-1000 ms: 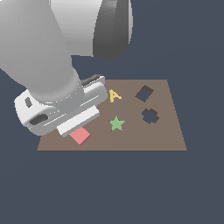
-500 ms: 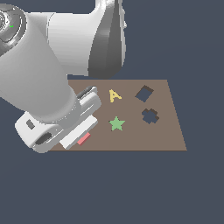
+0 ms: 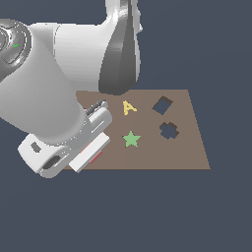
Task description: Insert a designated object into the corresponding slot on a board.
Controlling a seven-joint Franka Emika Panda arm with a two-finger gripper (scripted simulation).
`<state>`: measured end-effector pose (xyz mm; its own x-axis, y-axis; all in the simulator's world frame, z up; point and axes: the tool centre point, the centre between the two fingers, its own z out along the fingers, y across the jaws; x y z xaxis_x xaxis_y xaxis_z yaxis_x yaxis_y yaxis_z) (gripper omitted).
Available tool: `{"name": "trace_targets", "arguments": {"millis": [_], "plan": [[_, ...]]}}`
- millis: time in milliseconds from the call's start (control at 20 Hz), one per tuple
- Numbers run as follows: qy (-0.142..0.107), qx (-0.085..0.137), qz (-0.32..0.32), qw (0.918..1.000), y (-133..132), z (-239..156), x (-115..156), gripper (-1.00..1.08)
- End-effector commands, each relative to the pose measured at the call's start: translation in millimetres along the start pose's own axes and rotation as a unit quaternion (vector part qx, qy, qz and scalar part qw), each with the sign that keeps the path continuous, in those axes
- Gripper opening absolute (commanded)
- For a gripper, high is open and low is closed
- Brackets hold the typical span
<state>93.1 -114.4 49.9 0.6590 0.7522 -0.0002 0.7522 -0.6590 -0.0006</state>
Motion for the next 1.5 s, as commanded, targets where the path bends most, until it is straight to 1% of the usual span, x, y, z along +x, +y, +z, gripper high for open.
{"name": "trace_targets", "arguments": {"millis": [0, 400, 450, 1250, 1450], "plan": [[0.0, 0.0, 0.0, 1.0, 0, 1, 0, 1.0], [0.0, 0.0, -0.002, 1.0, 0, 20, 0, 1.0], [0.0, 0.0, -0.002, 1.0, 0, 20, 0, -1.0], [0.0, 0.0, -0.003, 1.0, 0, 17, 1, -1.0], [0.0, 0.0, -0.016, 0.9999, -2, 17, 5, -1.0]]}}
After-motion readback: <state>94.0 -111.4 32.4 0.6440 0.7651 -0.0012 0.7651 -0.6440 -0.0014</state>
